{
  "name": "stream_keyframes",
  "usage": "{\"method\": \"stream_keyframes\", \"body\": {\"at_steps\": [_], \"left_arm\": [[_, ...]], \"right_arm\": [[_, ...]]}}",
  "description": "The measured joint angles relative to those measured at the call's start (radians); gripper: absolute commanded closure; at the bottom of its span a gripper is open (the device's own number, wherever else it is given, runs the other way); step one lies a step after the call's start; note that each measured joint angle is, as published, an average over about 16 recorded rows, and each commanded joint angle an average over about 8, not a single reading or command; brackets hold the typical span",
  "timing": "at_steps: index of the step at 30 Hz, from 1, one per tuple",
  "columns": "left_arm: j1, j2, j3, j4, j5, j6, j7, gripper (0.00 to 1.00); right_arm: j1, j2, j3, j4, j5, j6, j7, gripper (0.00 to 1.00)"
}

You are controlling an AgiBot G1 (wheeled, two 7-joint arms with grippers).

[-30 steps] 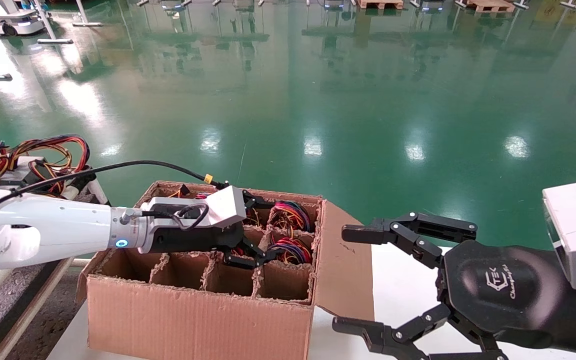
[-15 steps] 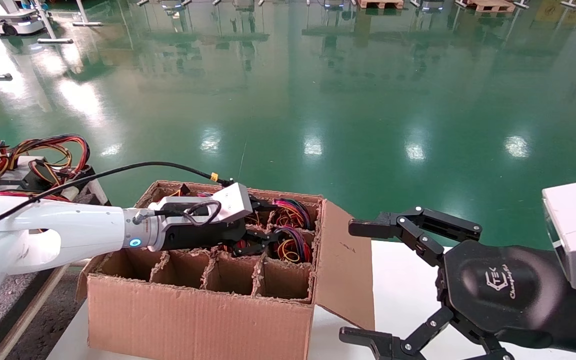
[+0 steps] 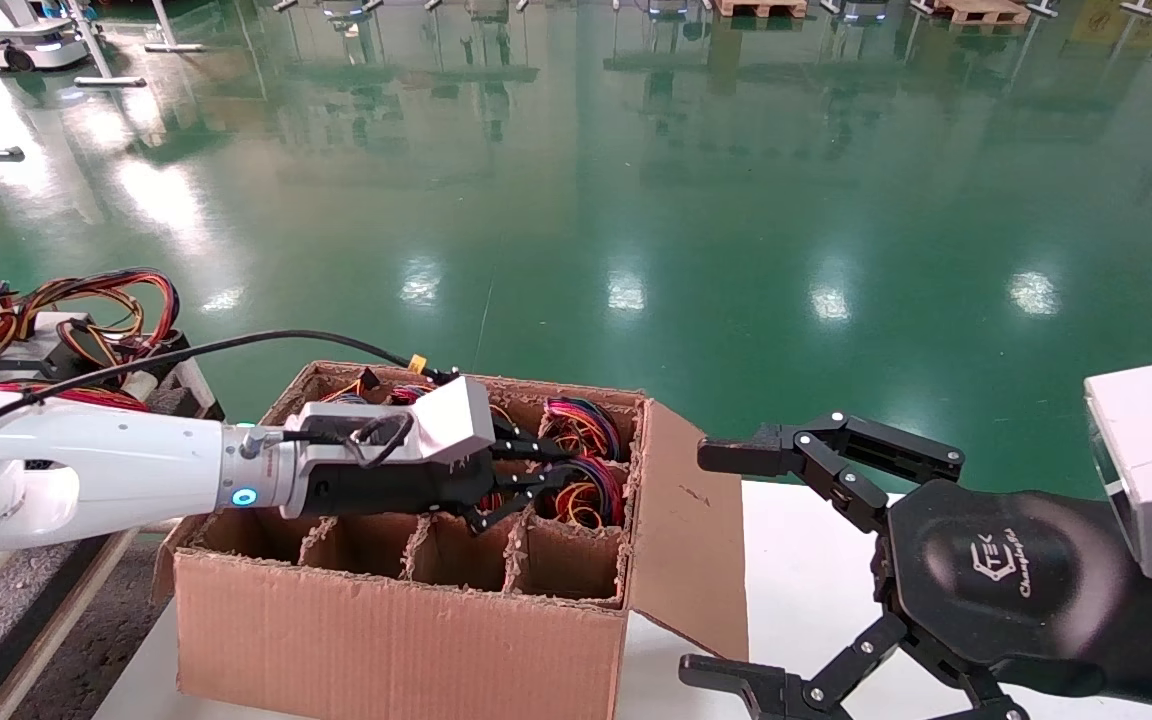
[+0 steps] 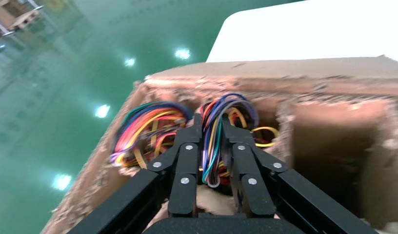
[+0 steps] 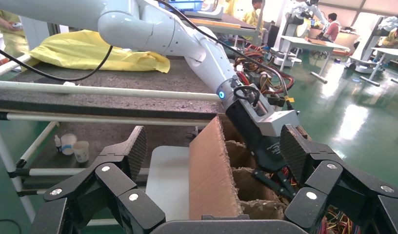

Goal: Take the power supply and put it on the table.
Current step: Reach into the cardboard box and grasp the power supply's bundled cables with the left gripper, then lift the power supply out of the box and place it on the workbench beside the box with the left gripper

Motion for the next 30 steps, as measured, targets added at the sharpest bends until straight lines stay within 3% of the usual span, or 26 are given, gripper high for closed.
{"method": "stream_keyframes", "body": {"at_steps": [18,30], "left_arm": [[0.008,-0.022,-0.044,0.026,-0.064,0.067,-0.065,1.0],[-0.057,-0.083,-0.113,0.026,-0.162,0.149,-0.163,1.0]], "right_arm": [[0.0,0.0,0.0,0.0,0.0,0.0,0.0,0.0],[0.0,0.0,-0.001,0.0,0.0,0.0,0.0,0.0]]}}
